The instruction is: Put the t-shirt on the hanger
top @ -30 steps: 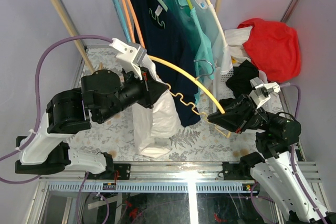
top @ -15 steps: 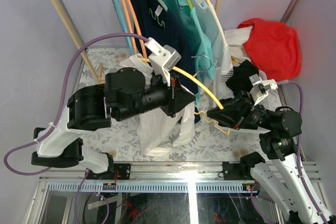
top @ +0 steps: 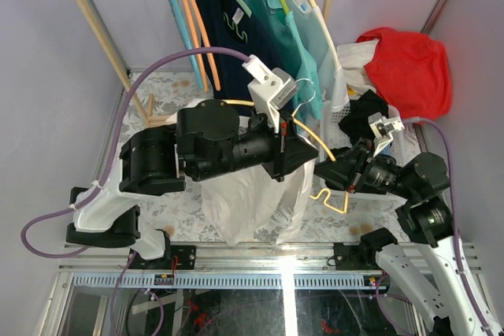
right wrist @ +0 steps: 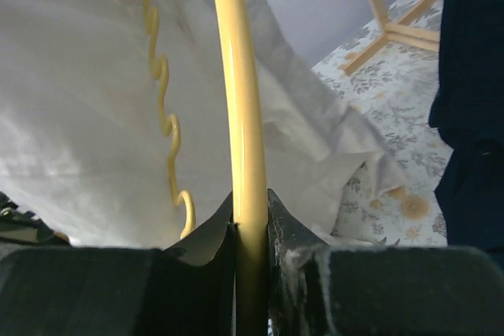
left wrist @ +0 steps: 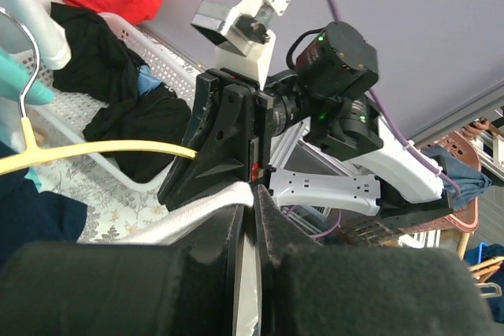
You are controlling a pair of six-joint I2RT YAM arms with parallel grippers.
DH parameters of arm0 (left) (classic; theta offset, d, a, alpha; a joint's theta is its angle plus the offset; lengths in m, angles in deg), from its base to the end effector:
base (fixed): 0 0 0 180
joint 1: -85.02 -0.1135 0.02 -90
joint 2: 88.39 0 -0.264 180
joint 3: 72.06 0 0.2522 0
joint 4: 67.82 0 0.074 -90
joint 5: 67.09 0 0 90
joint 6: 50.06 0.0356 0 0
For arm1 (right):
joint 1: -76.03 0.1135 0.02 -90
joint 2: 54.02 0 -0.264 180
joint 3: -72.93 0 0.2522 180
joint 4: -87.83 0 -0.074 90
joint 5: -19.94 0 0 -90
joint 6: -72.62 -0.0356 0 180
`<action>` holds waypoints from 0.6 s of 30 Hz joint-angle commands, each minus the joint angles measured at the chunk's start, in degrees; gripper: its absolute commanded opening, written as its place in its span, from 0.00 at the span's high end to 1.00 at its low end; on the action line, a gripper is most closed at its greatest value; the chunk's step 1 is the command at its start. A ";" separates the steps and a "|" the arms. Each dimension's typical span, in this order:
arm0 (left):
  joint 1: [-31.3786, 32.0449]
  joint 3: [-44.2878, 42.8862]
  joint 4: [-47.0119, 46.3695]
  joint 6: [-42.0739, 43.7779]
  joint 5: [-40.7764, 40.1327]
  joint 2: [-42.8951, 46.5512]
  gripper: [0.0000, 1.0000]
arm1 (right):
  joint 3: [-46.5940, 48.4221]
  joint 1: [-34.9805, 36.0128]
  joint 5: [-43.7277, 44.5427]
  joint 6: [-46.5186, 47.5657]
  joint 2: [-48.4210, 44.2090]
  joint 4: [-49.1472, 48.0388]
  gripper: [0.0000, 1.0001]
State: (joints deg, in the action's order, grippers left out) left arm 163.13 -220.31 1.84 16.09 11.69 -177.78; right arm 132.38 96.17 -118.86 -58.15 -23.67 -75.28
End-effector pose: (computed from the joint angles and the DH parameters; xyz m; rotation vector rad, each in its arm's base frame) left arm 0.0592 -0.2477 0.5729 0.7249 1.7514 -1.0975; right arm 0.0920 0.0623 0.3902 -0.5220 1.5133 1.4223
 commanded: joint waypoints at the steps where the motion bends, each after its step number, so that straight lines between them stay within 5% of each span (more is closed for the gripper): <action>1: 0.92 -1.47 -7.74 2.34 2.77 -2.43 0.95 | 10.07 -0.24 8.71 7.93 -2.86 11.06 1.00; 9: 0.86 10.12 -7.74 2.76 -8.28 2.55 0.94 | 20.00 -0.23 10.39 13.98 -5.37 20.62 1.00; 13: 0.92 12.68 -4.42 1.86 -15.67 5.14 0.94 | 28.57 -0.21 12.11 23.07 -1.93 34.59 1.00; 18: 0.47 15.29 -4.01 2.31 -20.62 9.97 0.94 | 27.45 0.38 9.74 23.81 -3.96 36.79 1.00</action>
State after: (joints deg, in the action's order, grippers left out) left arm 163.74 -205.39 -0.13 17.79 -1.49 -172.88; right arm 159.33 96.21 -107.47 -36.76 -26.52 -40.50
